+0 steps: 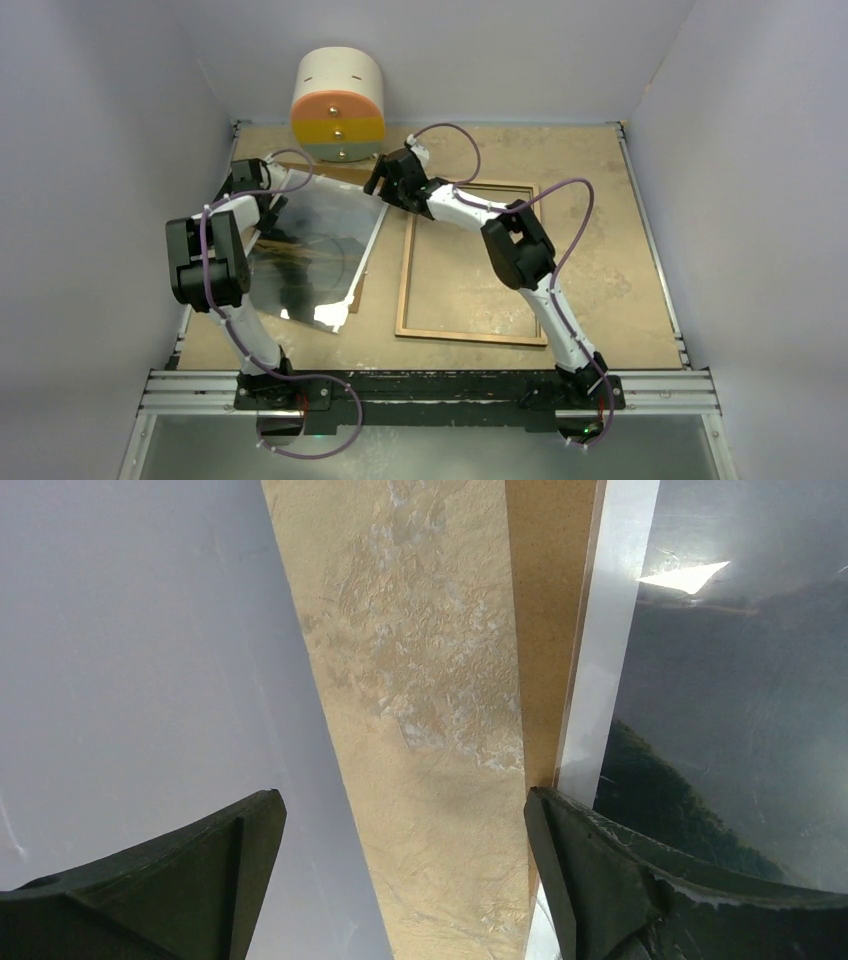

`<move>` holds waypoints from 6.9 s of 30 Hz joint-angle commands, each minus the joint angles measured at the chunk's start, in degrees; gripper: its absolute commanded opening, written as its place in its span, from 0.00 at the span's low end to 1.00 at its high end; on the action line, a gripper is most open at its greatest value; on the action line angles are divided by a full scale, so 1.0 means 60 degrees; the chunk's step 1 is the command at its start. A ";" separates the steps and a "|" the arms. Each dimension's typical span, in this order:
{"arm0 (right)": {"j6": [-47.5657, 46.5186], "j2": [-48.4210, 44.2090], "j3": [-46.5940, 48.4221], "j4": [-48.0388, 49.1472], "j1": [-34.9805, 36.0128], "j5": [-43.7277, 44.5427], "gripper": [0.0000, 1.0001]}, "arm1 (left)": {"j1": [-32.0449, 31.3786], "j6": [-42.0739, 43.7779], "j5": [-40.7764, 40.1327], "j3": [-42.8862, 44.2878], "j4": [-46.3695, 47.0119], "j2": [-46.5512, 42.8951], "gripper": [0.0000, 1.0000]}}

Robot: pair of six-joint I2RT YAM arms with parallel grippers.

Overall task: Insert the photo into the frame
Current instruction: Pick up the photo frame item at the center of the board, then place the photo frame item at the center of the board, then move the photo frame item to the center of the board.

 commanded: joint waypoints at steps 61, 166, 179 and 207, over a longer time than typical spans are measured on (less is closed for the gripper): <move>-0.3743 -0.7025 -0.6409 -0.3703 -0.3872 -0.2631 0.00 | -0.2187 -0.0209 0.1031 0.0345 -0.3724 -0.2124 1.00; -0.3641 -1.0337 -1.1248 -0.2550 -0.5350 -0.4821 0.00 | -0.5547 -0.0861 0.0832 0.0970 -0.3437 -0.0918 1.00; -0.3954 -1.0591 -1.1007 -0.2906 -0.5844 -0.5071 0.00 | -0.5958 -0.1115 0.0899 0.1463 -0.3719 -0.0629 1.00; -0.4357 -1.1150 -1.0882 -0.3852 -0.6287 -0.4766 0.00 | -0.6405 -0.1700 0.1776 0.2769 -0.4252 0.0162 1.00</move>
